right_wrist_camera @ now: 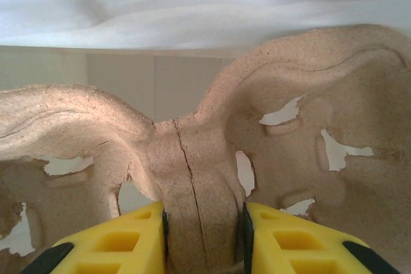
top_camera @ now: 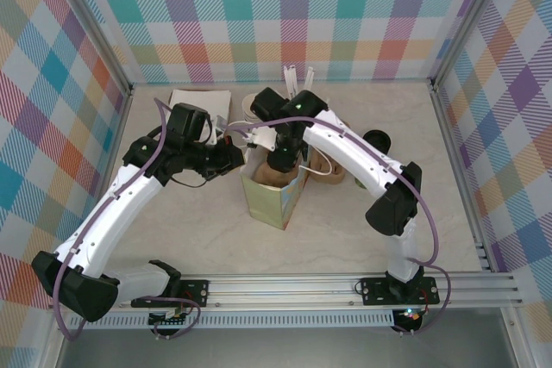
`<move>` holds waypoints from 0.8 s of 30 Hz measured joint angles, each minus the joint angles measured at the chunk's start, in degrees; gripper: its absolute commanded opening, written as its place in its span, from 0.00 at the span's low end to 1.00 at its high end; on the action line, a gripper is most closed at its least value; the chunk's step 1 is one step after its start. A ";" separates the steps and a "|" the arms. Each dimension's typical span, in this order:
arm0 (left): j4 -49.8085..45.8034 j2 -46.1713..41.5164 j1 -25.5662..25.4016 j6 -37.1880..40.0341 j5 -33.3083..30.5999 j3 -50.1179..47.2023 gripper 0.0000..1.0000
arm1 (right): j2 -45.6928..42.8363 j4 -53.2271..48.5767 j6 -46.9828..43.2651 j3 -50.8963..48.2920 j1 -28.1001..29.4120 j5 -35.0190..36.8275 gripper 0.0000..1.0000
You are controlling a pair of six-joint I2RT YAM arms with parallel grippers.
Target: Pack the takeout coffee
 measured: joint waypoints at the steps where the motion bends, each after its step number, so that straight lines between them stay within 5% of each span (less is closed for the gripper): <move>1: 0.00 0.00 0.00 0.00 -0.02 0.00 0.00 | 0.00 -0.13 -0.09 0.20 0.00 -0.02 0.33; 24: -1.95 -0.37 0.15 0.20 -3.93 0.11 0.00 | 0.63 3.17 -1.01 -7.19 -0.87 -1.57 0.33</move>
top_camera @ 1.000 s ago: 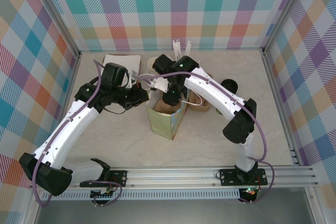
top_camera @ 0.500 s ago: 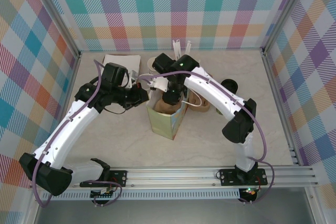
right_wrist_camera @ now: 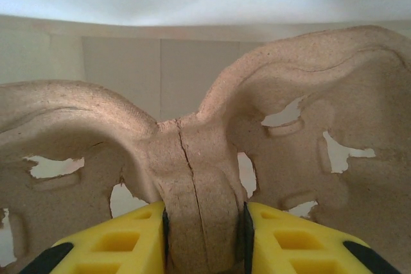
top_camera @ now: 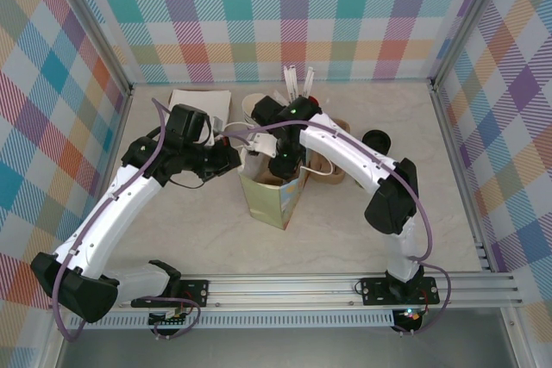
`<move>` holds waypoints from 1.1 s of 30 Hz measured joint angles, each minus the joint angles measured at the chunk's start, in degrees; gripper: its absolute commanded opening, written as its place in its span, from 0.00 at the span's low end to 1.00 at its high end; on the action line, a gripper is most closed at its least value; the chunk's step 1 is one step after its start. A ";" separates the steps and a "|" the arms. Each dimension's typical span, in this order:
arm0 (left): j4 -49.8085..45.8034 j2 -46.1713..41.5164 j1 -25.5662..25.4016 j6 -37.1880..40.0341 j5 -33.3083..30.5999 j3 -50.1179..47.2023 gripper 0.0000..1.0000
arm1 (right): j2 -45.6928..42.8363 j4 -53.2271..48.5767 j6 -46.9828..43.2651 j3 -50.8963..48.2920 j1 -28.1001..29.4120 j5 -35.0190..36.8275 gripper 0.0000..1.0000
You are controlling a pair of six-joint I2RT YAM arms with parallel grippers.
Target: Pack the takeout coffee
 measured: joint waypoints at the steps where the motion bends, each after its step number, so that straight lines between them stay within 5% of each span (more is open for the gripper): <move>1: -0.04 -0.04 0.02 0.02 -0.02 0.00 0.00 | 0.00 0.17 -0.17 -0.37 -0.07 0.02 0.33; 33: -0.22 0.09 0.02 0.26 -0.09 0.39 0.00 | 0.11 2.58 -0.66 -4.22 -1.90 -1.25 0.38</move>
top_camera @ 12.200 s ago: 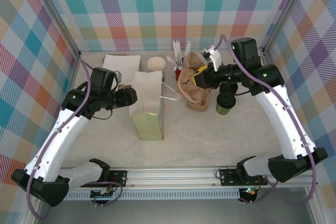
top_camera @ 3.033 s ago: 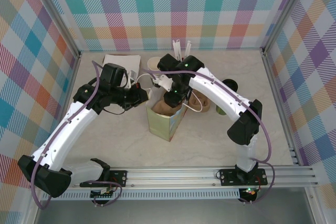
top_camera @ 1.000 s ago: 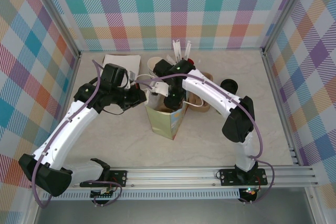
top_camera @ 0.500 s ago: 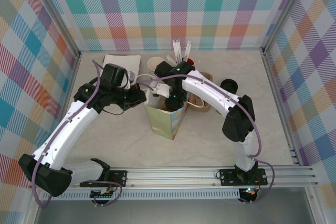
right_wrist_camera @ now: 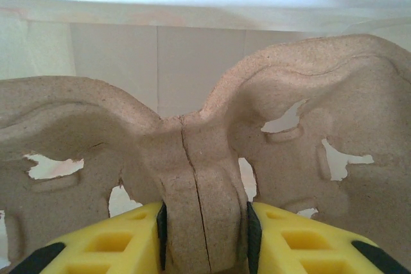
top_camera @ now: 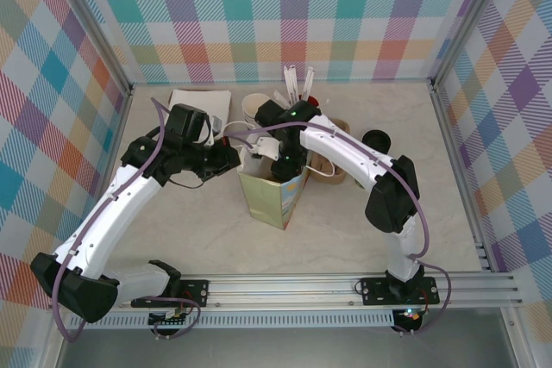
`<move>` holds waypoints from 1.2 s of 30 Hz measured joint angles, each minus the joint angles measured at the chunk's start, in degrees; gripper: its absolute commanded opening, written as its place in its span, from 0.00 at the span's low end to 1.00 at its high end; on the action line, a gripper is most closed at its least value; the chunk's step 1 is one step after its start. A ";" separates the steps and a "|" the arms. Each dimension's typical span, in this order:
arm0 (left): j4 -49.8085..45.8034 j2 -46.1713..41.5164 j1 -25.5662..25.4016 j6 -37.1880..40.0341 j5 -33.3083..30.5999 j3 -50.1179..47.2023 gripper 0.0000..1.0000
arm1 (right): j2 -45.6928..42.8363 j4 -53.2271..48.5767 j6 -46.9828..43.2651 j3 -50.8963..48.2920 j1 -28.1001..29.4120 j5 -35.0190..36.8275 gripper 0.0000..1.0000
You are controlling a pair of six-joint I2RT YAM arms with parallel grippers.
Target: Pack the takeout coffee
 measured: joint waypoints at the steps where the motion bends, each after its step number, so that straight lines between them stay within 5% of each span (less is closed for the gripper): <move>1: -0.02 0.07 0.00 0.00 0.02 0.11 0.00 | 0.00 0.00 0.00 0.00 -0.02 0.00 0.38; 21: -0.42 0.48 0.04 -0.02 0.13 0.81 0.00 | 0.00 0.17 1.38 0.74 -1.33 -0.98 0.72; 36: -0.39 0.46 0.02 -0.04 0.15 0.81 0.00 | -3.19 1.53 5.66 4.42 -2.51 -3.91 0.84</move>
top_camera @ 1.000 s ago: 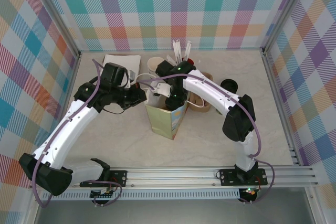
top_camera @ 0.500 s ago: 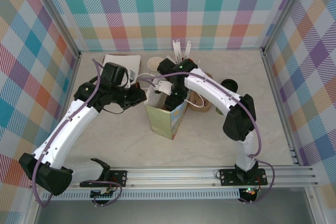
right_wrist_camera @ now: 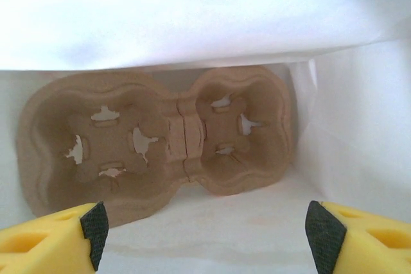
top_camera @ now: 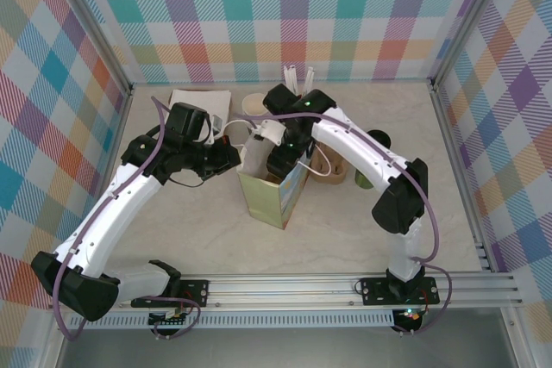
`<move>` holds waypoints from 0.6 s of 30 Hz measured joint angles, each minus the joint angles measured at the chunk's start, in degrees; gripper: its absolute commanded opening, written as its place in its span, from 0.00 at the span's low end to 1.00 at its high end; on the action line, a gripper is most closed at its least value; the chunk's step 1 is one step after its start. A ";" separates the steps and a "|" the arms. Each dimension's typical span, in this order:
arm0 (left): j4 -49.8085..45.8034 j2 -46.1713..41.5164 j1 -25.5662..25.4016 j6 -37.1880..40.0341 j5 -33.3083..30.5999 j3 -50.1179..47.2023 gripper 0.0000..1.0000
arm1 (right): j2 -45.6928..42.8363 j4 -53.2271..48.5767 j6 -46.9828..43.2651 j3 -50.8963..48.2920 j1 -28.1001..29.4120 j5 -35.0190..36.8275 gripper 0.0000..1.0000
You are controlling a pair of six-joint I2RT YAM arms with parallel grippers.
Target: Pack the takeout coffee
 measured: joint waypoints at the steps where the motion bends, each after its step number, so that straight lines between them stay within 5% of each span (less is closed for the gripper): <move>1: 0.00 0.00 0.00 0.00 0.00 0.00 0.00 | -0.44 0.13 0.46 0.44 -0.09 -0.04 0.84; 18: -0.02 0.00 0.00 0.02 -0.02 0.00 0.00 | -9.99 4.24 11.30 1.66 -4.11 -1.51 1.00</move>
